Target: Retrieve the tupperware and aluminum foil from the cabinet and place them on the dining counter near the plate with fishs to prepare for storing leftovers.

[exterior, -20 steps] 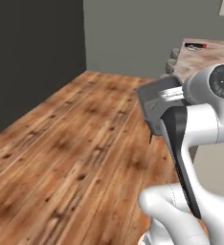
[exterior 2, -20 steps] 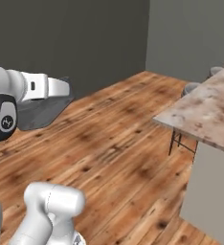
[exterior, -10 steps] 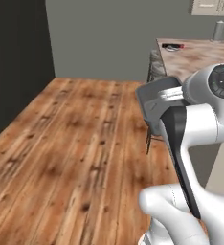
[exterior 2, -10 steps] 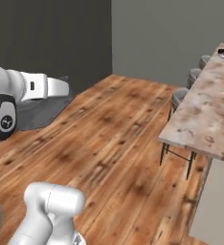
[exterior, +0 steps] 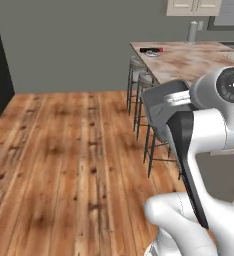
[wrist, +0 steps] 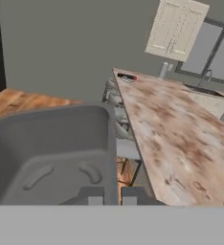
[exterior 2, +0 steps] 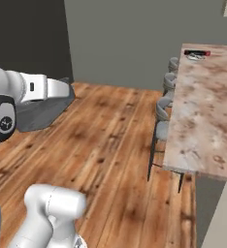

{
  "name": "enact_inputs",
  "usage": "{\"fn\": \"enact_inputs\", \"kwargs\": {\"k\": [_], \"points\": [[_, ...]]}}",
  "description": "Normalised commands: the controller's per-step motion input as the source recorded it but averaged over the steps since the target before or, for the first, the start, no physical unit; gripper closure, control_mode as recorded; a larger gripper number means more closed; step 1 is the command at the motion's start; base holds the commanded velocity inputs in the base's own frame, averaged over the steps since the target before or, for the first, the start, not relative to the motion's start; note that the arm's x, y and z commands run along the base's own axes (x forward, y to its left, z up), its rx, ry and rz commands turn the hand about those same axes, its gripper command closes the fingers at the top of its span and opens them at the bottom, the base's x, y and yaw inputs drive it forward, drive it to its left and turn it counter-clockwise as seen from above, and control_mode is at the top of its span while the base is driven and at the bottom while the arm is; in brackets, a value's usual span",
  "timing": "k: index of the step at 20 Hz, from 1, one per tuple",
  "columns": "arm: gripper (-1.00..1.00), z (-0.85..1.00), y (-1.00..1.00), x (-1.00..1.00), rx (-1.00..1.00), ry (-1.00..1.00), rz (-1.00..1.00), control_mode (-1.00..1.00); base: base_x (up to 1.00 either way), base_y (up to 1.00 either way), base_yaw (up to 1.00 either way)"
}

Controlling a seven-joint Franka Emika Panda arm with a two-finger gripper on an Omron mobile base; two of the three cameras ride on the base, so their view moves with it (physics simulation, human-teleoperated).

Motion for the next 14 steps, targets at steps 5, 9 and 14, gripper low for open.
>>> {"fn": "enact_inputs", "kwargs": {"k": [5, 9, 14], "points": [[1.00, 0.00, 0.00, 0.00, 0.00, 0.00, 0.00, 1.00, 1.00, 0.50, -0.42], [1.00, 0.00, 0.00, 0.00, 0.00, 0.00, 0.00, 1.00, 1.00, 0.52, -0.40], [1.00, 0.00, 0.00, 0.00, 0.00, 0.00, 0.00, 1.00, 1.00, 0.64, -0.40]]}}
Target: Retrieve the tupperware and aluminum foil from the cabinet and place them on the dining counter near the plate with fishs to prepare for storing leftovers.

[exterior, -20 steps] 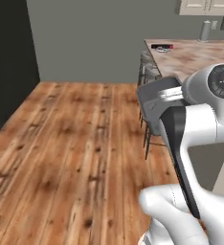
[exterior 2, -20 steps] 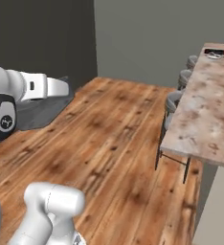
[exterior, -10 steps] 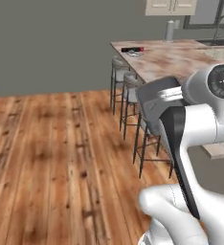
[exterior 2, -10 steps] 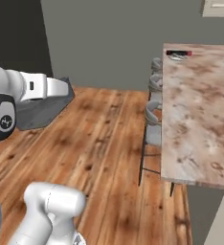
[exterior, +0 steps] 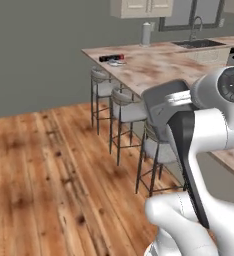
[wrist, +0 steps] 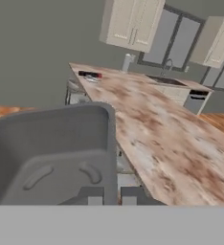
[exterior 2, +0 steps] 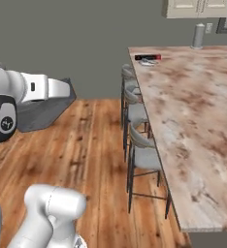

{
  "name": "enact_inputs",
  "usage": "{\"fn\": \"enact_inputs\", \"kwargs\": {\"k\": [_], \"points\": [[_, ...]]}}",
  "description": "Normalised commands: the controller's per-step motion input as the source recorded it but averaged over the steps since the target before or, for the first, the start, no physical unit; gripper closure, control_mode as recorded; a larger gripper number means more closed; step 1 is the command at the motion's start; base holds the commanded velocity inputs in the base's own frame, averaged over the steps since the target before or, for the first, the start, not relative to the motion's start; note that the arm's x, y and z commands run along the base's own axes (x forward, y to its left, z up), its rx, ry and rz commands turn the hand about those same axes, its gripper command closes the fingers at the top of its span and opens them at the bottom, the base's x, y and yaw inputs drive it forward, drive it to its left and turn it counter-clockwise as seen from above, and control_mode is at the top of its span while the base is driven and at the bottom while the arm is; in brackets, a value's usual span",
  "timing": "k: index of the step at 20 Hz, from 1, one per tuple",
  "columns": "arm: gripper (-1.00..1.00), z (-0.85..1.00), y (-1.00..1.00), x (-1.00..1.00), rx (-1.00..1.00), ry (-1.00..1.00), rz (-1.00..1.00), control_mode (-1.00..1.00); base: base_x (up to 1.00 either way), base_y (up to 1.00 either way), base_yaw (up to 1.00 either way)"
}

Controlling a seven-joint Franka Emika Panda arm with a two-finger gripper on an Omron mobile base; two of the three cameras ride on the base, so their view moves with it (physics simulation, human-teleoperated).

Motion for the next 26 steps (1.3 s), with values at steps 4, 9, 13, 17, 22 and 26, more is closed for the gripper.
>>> {"fn": "enact_inputs", "kwargs": {"k": [4, 9, 13, 17, 22, 26], "points": [[1.00, 0.00, 0.00, 0.00, 0.00, 0.00, 0.00, 1.00, 1.00, 0.80, -0.39], [1.00, 0.00, 0.00, 0.00, 0.00, 0.00, 0.00, 1.00, 0.98, 0.88, -0.41], [1.00, 0.00, 0.00, 0.00, 0.00, 0.00, 0.00, 1.00, 0.93, 0.92, -0.43], [1.00, 0.00, 0.00, 0.00, 0.00, 0.00, 0.00, 1.00, 0.85, 0.94, -0.44], [1.00, 0.00, 0.00, 0.00, 0.00, 0.00, 0.00, 1.00, 0.75, 0.99, -0.45], [1.00, 0.00, 0.00, 0.00, 0.00, 0.00, 0.00, 1.00, 0.62, 1.00, -0.44]]}}
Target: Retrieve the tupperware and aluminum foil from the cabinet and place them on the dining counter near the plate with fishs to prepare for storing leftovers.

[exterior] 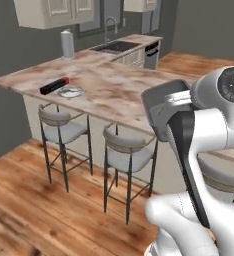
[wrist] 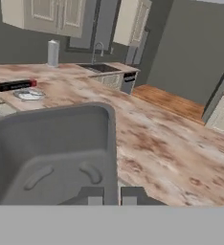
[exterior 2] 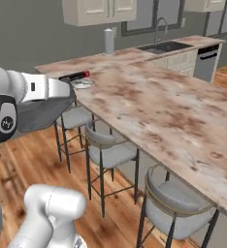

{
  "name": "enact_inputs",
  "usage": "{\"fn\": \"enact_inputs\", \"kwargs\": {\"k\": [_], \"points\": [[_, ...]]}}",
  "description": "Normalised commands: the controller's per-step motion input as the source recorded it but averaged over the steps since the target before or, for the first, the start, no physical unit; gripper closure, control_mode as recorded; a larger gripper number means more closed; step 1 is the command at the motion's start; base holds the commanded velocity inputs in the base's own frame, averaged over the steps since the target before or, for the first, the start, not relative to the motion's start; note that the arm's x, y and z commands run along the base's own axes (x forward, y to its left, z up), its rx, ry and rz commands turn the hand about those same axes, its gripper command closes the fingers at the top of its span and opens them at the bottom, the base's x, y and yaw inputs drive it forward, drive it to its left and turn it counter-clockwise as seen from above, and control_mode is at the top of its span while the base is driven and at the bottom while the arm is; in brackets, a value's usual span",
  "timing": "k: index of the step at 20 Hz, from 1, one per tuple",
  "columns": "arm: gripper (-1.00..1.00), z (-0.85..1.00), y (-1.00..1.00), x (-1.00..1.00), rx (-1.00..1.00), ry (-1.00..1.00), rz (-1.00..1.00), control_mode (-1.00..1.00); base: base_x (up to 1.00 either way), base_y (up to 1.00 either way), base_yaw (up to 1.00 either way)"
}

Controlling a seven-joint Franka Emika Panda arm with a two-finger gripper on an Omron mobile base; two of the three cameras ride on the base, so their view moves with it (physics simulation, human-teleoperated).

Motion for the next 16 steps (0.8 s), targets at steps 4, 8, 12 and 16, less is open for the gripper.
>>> {"fn": "enact_inputs", "kwargs": {"k": [4, 8, 12, 16], "points": [[1.00, 0.00, 0.00, 0.00, 0.00, 0.00, 0.00, 1.00, 0.46, 1.00, -0.44], [1.00, 0.00, 0.00, 0.00, 0.00, 0.00, 0.00, 1.00, 0.41, 1.00, -0.43], [1.00, 0.00, 0.00, 0.00, 0.00, 0.00, 0.00, 1.00, 0.42, 1.00, -0.42], [1.00, 0.00, 0.00, 0.00, 0.00, 0.00, 0.00, 1.00, 0.45, 1.00, -0.39]]}}
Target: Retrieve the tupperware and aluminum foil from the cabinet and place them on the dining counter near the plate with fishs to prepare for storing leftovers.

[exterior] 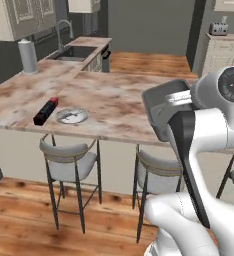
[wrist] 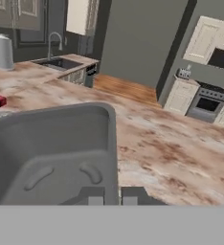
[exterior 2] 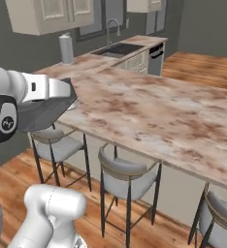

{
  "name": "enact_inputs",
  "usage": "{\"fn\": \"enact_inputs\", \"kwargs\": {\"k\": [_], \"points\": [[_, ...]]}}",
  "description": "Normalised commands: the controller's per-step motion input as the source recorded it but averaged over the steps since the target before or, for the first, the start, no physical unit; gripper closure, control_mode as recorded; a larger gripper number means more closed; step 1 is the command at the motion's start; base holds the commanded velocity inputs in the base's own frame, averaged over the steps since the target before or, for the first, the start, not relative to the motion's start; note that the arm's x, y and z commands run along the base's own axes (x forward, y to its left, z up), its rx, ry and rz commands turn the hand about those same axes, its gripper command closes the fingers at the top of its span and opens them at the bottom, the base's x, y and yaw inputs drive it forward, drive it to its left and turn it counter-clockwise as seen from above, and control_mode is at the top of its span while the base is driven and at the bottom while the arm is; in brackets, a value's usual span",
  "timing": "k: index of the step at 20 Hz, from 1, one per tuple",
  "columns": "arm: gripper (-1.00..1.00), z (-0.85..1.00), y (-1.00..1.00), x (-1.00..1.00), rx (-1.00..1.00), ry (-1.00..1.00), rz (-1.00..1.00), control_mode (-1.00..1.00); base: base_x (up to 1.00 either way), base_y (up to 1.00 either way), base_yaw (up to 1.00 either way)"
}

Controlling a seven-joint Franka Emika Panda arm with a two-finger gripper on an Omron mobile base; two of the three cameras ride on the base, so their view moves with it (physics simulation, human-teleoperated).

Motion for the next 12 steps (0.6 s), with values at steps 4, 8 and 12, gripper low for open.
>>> {"fn": "enact_inputs", "kwargs": {"k": [4, 8, 12], "points": [[1.00, 0.00, 0.00, 0.00, 0.00, 0.00, 0.00, 1.00, 0.44, 1.00, -0.36], [1.00, 0.00, 0.00, 0.00, 0.00, 0.00, 0.00, 1.00, 0.46, 1.00, -0.35], [1.00, 0.00, 0.00, 0.00, 0.00, 0.00, 0.00, 1.00, 0.54, 0.94, -0.30]]}}
